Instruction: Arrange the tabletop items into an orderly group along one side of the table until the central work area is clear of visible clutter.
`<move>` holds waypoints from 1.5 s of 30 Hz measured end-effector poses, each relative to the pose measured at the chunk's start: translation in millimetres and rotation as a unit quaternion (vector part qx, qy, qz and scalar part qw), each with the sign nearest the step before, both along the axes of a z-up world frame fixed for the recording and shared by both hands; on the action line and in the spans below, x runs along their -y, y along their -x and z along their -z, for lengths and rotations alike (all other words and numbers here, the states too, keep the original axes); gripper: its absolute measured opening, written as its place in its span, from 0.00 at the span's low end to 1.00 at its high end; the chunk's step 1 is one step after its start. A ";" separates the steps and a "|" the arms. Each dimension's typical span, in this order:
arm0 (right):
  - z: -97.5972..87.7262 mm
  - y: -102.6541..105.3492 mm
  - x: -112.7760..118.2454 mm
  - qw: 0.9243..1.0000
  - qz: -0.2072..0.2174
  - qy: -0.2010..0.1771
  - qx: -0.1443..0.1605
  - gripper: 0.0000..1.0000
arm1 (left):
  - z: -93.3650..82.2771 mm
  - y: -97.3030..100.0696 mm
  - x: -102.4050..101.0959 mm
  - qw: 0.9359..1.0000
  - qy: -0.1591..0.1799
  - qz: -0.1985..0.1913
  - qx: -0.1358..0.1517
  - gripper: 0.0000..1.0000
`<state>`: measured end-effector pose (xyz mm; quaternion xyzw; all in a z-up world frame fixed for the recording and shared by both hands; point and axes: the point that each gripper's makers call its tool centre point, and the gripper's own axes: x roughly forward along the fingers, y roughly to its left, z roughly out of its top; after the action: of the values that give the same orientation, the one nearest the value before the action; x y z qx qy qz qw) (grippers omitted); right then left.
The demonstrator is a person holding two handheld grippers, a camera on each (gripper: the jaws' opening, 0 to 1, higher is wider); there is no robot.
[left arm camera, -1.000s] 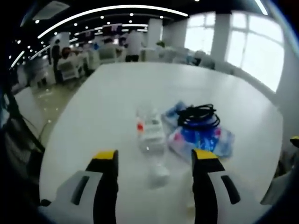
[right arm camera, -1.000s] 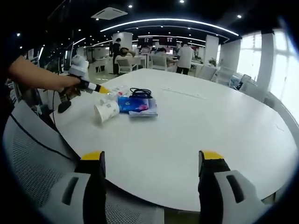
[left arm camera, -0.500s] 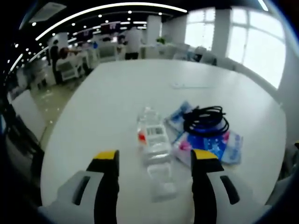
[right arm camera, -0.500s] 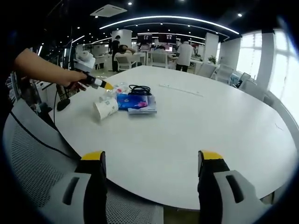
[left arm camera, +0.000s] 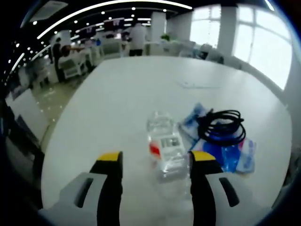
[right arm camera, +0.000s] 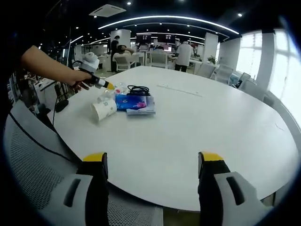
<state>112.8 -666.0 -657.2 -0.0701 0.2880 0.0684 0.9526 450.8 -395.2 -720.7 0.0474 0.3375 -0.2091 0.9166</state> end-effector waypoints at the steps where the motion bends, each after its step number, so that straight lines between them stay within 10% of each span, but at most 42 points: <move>1: 0.7 0.2 -0.1 1.000 -0.001 0.001 -0.002 0.77 | 1.7 -1.2 0.8 1.000 -0.001 0.001 -0.001 0.55; 45: 6.6 2.6 4.2 1.000 0.012 -0.001 -0.019 0.63 | 44.1 -15.0 35.2 0.995 -0.054 0.048 -0.062 0.48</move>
<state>110.2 -670.2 -663.7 -0.0645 0.3064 0.0586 0.9479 465.8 -430.4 -764.8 0.0999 0.4014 -0.2365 0.8792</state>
